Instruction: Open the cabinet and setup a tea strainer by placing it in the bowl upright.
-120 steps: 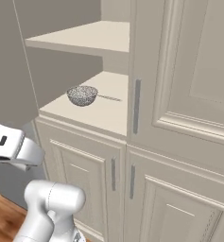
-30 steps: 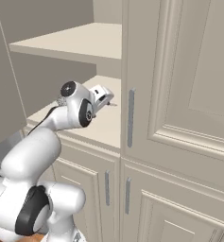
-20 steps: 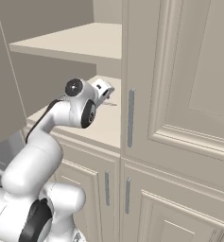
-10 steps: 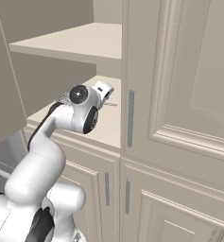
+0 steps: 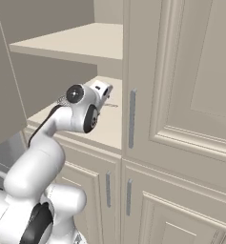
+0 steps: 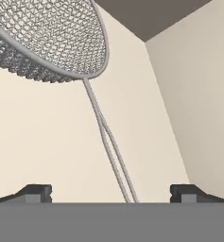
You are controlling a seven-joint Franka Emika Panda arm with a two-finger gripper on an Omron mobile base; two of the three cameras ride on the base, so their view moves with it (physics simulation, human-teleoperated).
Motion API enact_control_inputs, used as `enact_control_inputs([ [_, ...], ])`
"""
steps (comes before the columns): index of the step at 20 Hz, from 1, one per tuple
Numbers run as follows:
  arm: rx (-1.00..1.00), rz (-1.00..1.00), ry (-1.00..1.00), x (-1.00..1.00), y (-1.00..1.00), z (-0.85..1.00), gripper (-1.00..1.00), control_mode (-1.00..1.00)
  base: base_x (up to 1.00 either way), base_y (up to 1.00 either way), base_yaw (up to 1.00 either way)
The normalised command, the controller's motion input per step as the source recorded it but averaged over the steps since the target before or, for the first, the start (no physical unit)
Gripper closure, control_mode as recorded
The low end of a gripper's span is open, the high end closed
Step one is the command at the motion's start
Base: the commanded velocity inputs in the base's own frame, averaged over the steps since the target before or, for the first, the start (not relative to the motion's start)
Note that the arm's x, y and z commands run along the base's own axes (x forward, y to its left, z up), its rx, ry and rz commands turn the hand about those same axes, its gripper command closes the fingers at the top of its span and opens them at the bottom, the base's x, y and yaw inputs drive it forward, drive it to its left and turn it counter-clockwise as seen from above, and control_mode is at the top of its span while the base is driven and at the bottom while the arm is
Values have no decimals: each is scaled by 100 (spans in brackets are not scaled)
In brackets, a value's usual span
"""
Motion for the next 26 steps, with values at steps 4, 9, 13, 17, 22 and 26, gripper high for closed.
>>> enact_control_inputs([
  [4, -15, 0, -15, 9, 0, 0, -100, -100, 0, 0, 0],
  [9, -10, 0, -12, 0, 0, 4, -100, -100, 0, 0, 0],
  [13, -8, 0, 13, 23, 0, -9, -100, -100, 0, 0, 0],
  [17, 0, -2, 17, 45, -4, 0, -100, -100, 0, 0, 0],
  [22, 0, -4, 13, 42, -1, 0, -100, -100, 0, 0, 0],
  [26, 0, -2, 1, 30, -1, 0, -100, -100, 0, 0, 0],
])
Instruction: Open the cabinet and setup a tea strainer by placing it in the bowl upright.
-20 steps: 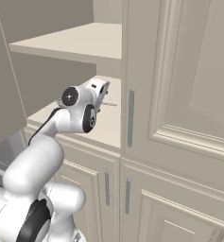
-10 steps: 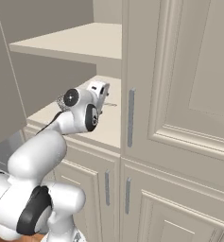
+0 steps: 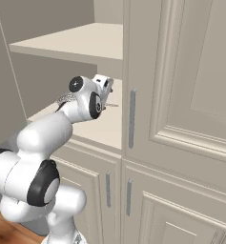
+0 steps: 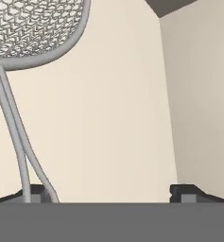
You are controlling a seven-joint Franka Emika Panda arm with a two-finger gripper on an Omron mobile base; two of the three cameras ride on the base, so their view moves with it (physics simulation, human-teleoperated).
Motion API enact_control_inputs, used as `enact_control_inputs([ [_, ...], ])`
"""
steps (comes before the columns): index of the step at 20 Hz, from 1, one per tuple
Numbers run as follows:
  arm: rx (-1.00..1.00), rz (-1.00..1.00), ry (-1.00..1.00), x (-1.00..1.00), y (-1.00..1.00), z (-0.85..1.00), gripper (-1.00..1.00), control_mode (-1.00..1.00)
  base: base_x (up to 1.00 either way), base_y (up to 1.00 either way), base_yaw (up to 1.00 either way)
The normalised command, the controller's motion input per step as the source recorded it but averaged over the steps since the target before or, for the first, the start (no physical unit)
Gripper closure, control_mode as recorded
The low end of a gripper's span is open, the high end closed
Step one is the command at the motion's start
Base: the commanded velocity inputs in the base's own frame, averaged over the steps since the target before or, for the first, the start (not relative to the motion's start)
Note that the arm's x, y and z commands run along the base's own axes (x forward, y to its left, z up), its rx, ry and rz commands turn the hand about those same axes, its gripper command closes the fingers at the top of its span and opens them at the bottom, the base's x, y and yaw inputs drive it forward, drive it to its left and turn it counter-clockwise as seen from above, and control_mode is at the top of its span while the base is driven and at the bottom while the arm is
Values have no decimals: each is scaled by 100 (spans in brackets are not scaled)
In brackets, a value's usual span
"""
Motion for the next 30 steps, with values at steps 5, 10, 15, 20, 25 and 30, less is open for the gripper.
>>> enact_control_inputs([
  [5, 0, -1, 4, 29, -3, -8, -100, -100, 0, 0, 0],
  [10, 0, 0, 10, 5, 0, -29, -100, -100, 0, 0, 0],
  [15, 0, 0, 4, 0, 0, -12, -100, -100, 0, 0, 0],
  [20, 0, 0, 0, 0, 0, -1, -100, -100, 0, 0, 0],
  [25, 0, 0, 0, 0, 0, -2, 100, -100, 0, 0, 0],
  [30, 0, 0, 0, 0, 0, 0, 100, -100, 0, 0, 0],
])
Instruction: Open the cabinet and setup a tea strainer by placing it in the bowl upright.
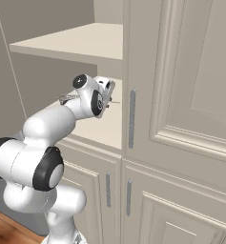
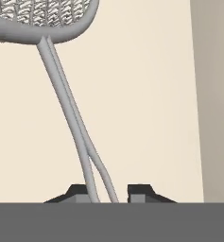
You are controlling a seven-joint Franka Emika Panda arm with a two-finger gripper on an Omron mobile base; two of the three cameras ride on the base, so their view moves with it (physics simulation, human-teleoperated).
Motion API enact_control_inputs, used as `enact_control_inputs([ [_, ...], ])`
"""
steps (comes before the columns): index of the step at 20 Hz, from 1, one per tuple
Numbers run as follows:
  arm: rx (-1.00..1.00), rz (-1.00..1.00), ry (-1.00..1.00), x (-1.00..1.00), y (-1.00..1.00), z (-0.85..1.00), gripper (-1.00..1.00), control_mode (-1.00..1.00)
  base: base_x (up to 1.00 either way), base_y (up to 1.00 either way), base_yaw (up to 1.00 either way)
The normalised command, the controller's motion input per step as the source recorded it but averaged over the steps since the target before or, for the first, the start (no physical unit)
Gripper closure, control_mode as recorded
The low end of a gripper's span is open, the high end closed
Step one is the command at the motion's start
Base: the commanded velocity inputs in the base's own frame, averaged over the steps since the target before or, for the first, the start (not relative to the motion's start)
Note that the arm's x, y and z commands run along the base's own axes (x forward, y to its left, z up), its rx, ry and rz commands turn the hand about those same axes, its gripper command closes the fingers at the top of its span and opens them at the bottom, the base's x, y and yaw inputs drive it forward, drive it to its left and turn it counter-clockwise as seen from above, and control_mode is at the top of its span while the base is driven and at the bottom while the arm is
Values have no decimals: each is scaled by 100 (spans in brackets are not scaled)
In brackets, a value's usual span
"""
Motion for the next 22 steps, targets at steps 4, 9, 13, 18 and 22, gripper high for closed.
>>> enact_control_inputs([
  [4, 0, 0, 0, 0, 0, 0, 100, -100, 0, 0, 0],
  [9, 0, 0, -2, -8, 0, 0, 100, -100, 0, 0, 0],
  [13, 0, 0, -15, -23, 0, 0, 100, -100, 0, 0, 0],
  [18, -1, 0, -32, -52, 5, 6, 100, -100, 0, 0, 0],
  [22, -4, 0, -44, -78, 5, 6, 100, -100, 0, 0, 0],
])
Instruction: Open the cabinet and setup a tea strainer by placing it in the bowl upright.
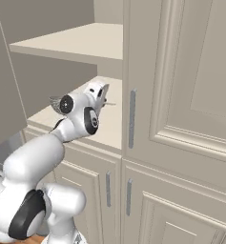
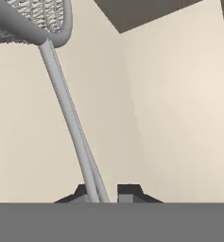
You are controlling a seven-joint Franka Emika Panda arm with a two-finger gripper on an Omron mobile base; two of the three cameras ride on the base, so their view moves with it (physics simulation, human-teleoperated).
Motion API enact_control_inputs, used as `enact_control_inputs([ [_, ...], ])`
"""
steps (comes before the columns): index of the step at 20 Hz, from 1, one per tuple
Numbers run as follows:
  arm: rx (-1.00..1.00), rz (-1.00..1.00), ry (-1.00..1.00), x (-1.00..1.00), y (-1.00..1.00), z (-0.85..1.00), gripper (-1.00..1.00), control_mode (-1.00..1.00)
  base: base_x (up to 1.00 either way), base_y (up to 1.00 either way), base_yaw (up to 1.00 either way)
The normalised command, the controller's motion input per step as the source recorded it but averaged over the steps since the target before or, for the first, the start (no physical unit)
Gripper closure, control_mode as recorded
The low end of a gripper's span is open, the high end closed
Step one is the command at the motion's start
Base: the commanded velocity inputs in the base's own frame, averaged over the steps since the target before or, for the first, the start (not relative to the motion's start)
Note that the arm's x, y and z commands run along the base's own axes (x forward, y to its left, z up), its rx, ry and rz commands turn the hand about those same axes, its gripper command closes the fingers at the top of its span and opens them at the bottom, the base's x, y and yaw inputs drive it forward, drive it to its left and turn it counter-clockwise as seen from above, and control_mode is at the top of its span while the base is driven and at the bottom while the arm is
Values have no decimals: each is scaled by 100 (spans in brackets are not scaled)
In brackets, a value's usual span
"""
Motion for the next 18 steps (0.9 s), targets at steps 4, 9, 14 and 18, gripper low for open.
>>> enact_control_inputs([
  [4, -3, 0, -41, -84, 4, 12, 100, -100, 0, 0, 0],
  [9, 0, 0, -24, -85, 6, 46, 100, -100, 0, 0, 0],
  [14, 0, 2, -13, -70, -4, 83, 100, -100, 0, 0, 0],
  [18, 0, 5, -5, -97, -12, 57, 100, -100, 0, 0, 0],
])
